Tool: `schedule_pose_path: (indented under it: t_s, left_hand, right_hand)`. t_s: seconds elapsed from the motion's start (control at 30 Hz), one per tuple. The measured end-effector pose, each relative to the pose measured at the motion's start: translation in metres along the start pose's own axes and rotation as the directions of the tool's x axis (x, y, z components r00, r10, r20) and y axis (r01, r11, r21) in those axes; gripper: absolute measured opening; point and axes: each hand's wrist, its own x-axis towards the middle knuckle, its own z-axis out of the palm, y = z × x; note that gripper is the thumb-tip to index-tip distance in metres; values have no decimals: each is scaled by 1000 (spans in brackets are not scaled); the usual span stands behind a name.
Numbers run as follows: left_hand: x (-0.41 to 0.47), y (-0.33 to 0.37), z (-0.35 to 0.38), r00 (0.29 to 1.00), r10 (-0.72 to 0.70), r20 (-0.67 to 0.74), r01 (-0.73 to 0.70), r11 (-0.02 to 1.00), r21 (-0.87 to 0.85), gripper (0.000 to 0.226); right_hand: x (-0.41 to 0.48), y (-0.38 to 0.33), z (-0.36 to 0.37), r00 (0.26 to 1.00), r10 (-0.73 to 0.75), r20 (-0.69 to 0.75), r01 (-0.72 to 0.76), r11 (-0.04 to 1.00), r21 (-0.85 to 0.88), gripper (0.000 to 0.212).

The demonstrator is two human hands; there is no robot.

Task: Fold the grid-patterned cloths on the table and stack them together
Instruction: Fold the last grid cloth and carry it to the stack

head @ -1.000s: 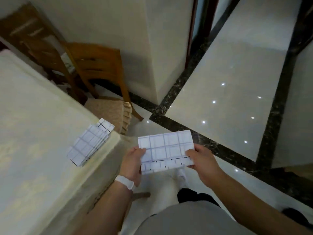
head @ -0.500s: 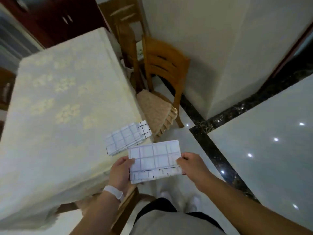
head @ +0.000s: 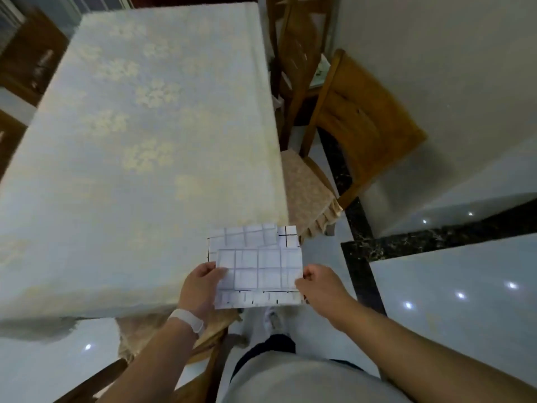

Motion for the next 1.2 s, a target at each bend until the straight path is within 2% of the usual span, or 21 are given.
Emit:
schedule_pose_path:
  t_s: [0.13, 0.23, 0.33, 0.47, 0.6, 0.8, 0.93, 1.0, 1.07, 1.13, 1.2]
  left_hand:
    - [29, 9, -4, 1000, 6, -22, -6, 1000, 0, 11]
    - [48, 19, -8, 1000, 6, -22, -7, 1000, -10, 14]
    - [59, 26, -14, 998, 48, -45, -46, 997, 55, 15]
    - [73, 27, -18, 996, 83, -23, -79, 986, 144, 22]
    - [83, 25, -17, 998, 62, -11, -58, 979, 196, 22]
    - [91, 21, -12, 997, 63, -50, -46, 956, 290, 18]
    - [91, 15, -10, 995, 71, -73, -35, 909, 415, 30]
    - [90, 13, -10, 990, 117, -81, -59, 856, 513, 43]
    - [87, 8, -10, 958, 274, -86, -154, 743, 652, 52]
    - [82, 4, -9, 881, 473, 19, -312, 549, 775, 53]
    - [80, -1, -5, 802, 566, 192, -438, 338, 833, 56]
  right_hand:
    - [26, -20, 3, 1000, 17, 10, -16, 997, -69, 25]
    - [46, -35, 9, 1000, 3, 12, -1, 993, -117, 22]
    - [59, -44, 16, 1000, -22, 8, 23, 990, -141, 25]
    - [79, -46, 22, 1000, 5, -24, -9, 984, -176, 19]
    - [98, -40, 27, 999, 25, -25, -30, 978, -207, 16]
    - [116, -27, 34, 999, 32, -9, -34, 963, -267, 24]
    - [119, -32, 33, 999, 27, 30, -17, 954, -301, 24]
    - [117, -34, 31, 999, 24, 41, -10, 947, -321, 17]
    - [112, -37, 28, 1000, -16, 16, 20, 934, -358, 10]
    - [103, -40, 22, 987, -162, 10, 148, 869, -472, 29]
    - [98, -43, 17, 934, -339, 116, 330, 688, -646, 52]
